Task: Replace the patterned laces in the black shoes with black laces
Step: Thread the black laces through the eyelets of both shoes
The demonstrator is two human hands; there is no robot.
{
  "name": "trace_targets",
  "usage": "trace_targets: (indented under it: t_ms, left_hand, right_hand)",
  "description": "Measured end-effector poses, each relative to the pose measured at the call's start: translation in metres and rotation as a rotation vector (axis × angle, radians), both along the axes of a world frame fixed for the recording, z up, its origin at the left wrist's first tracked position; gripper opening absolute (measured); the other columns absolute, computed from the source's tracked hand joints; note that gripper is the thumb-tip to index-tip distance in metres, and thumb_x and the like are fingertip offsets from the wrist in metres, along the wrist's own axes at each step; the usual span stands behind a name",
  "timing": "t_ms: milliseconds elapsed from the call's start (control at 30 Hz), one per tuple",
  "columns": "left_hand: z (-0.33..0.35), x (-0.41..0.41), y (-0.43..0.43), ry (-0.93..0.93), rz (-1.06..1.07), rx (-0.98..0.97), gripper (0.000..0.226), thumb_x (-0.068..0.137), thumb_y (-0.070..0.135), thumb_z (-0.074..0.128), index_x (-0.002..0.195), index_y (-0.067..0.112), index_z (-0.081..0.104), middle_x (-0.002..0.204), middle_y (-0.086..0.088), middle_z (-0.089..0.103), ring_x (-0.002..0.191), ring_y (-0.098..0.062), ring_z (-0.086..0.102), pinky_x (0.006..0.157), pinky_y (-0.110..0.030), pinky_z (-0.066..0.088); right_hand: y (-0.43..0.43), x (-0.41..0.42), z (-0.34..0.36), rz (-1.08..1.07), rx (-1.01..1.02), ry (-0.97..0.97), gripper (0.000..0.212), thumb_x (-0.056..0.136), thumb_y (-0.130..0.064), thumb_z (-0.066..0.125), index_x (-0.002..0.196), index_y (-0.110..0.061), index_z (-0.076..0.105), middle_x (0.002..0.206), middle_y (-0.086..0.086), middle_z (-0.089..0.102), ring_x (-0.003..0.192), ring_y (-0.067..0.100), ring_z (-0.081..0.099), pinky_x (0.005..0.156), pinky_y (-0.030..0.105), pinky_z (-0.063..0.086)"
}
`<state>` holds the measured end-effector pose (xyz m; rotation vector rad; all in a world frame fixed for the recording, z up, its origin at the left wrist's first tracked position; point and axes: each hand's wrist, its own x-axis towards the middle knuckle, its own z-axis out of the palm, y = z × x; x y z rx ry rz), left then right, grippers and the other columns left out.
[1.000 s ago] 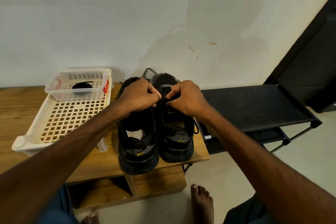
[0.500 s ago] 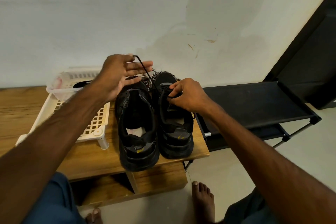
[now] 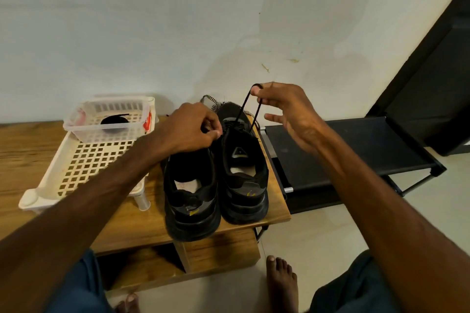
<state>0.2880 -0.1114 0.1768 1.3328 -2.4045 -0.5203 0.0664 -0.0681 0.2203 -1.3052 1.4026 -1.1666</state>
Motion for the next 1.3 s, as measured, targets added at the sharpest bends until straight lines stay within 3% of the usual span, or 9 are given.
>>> trace_targets:
  t_ms: [200,333,467,600,700,800,900,1133,1300]
  left_hand:
    - [0.009,0.000,0.000,0.044,0.046,0.118,0.018,0.103,0.021,0.053,0.092,0.027,0.066,0.088,0.015,0.074,0.083,0.005,0.063,0.069,-0.020,0.039]
    - [0.018,-0.001,0.000,0.272,0.134,0.259,0.029,0.109,0.021,0.042,0.101,0.007,0.066,0.099,0.008,0.077,0.100,-0.021,0.069,0.094,-0.039,0.050]
    - [0.029,0.000,0.005,0.768,0.188,0.463,0.029,0.110,0.022,0.031,0.097,0.014,0.055,0.100,-0.002,0.079,0.108,-0.026,0.071,0.096,-0.044,0.049]
    - [0.039,0.009,0.000,1.465,0.143,0.650,0.021,0.108,0.018,0.033,0.092,0.017,0.047,0.061,0.007,0.053,0.054,-0.012,0.053,0.061,-0.030,0.054]
    - [0.035,0.011,-0.005,1.082,0.209,0.415,0.021,0.105,0.016,0.042,0.090,0.020,0.056,0.060,0.011,0.046,0.044,-0.005,0.034,0.044,-0.019,0.029]
    - [0.017,0.007,-0.002,0.322,0.088,0.008,0.009,0.097,0.031,0.063,0.091,0.029,0.069,0.083,0.016,0.068,0.073,0.001,0.063,0.068,-0.023,0.048]
    - [0.006,0.001,0.006,-0.047,0.034,-0.014,0.003,0.087,0.036,0.072,0.090,0.037,0.074,0.085,0.019,0.072,0.082,0.000,0.066,0.080,-0.029,0.055]
    - [0.017,0.005,0.003,0.019,0.146,-0.079,0.018,0.094,0.036,0.065,0.080,0.035,0.076,0.068,0.023,0.071,0.068,0.007,0.062,0.059,-0.021,0.039]
    - [0.019,0.012,0.000,0.147,0.108,-0.021,0.024,0.088,0.037,0.063,0.071,0.029,0.078,0.080,0.017,0.076,0.082,-0.008,0.071,0.085,-0.042,0.056]
  right_hand:
    - [0.000,-0.004,-0.013,0.193,-0.112,0.312,0.038,0.083,-0.004,0.080,0.118,-0.014,0.072,0.114,-0.006,0.071,0.085,-0.021,0.060,0.067,-0.001,0.044]
    - [-0.001,-0.001,-0.021,0.290,-0.098,0.579,0.048,0.078,-0.008,0.085,0.121,-0.021,0.070,0.117,-0.014,0.067,0.095,-0.019,0.058,0.071,-0.006,0.038]
    - [0.003,0.003,-0.020,0.320,-0.111,0.762,0.052,0.078,-0.008,0.084,0.126,-0.022,0.068,0.112,-0.023,0.055,0.102,-0.003,0.050,0.073,-0.010,0.031]
    - [0.006,0.002,-0.019,0.330,-0.100,0.786,0.051,0.079,-0.006,0.084,0.125,-0.022,0.069,0.111,-0.027,0.048,0.108,-0.005,0.043,0.072,-0.012,0.028]
    - [0.001,0.003,-0.025,0.253,-0.076,0.848,0.050,0.076,-0.012,0.088,0.122,-0.024,0.071,0.116,-0.015,0.050,0.108,0.000,0.046,0.063,-0.004,0.035]
    - [-0.003,0.003,-0.032,0.121,-0.028,0.838,0.043,0.073,-0.021,0.092,0.112,-0.024,0.073,0.107,-0.010,0.057,0.090,0.003,0.052,0.059,0.008,0.035]
    - [-0.006,0.003,-0.036,0.049,0.010,0.761,0.036,0.073,-0.022,0.092,0.103,-0.019,0.073,0.085,-0.005,0.062,0.071,0.005,0.057,0.056,0.013,0.040]
    - [-0.009,0.008,-0.039,0.023,0.073,0.733,0.033,0.077,-0.007,0.086,0.106,-0.015,0.071,0.104,0.011,0.072,0.078,0.019,0.071,0.078,0.038,0.064]
    - [-0.008,0.010,-0.038,0.021,0.084,0.725,0.034,0.076,-0.007,0.086,0.105,-0.017,0.070,0.113,0.013,0.071,0.092,0.026,0.072,0.083,0.040,0.063]
